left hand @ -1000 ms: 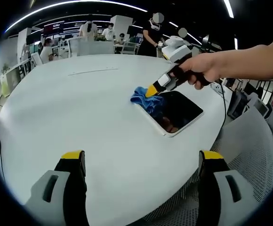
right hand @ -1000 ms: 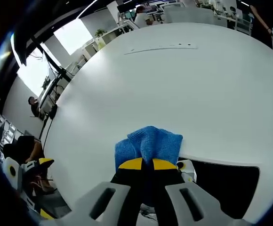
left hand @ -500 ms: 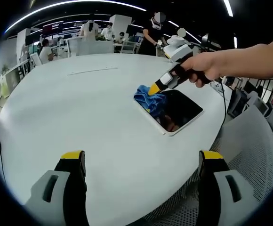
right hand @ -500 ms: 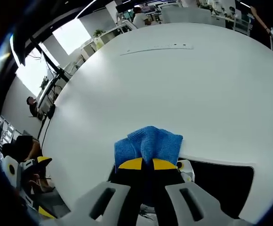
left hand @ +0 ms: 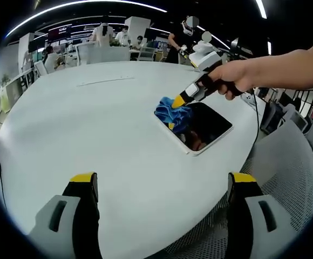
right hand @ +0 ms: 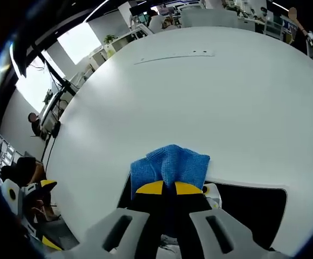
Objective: Wipe the mirror surface with the cleaning cloth until all visible marks leave the cleaned area.
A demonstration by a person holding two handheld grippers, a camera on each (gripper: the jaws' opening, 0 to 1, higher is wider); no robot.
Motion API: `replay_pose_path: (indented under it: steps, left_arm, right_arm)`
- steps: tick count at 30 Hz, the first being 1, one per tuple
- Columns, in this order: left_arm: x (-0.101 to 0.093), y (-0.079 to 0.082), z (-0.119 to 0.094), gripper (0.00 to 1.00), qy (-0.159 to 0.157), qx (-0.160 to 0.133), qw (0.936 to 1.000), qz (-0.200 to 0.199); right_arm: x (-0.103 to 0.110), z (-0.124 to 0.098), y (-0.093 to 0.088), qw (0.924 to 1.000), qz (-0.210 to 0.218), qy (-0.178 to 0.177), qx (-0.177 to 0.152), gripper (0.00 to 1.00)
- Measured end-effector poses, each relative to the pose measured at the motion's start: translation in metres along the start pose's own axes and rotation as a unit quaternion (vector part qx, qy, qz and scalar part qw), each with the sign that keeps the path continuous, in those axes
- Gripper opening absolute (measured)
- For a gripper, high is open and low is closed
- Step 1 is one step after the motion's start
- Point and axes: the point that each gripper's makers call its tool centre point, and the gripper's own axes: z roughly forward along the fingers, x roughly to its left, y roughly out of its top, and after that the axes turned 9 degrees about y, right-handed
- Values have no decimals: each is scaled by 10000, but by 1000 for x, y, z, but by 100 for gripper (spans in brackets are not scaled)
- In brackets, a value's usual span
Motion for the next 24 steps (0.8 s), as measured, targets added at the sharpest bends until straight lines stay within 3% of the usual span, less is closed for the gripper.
replay_pose_path:
  steps: [5, 9, 24]
  left_arm:
    - [1, 1, 0, 99, 19, -22, 10000, -7]
    - [2, 2, -1, 99, 44, -44, 10000, 3]
    - [3, 4, -2, 99, 85, -105, 9999, -10]
  right_arm:
    - [2, 0, 0, 9997, -217, -104, 7, 0]
    - [2, -2, -2, 10000, 22, -65, -59, 0]
    - [19, -8, -27, 9999, 15, -120, -86, 0]
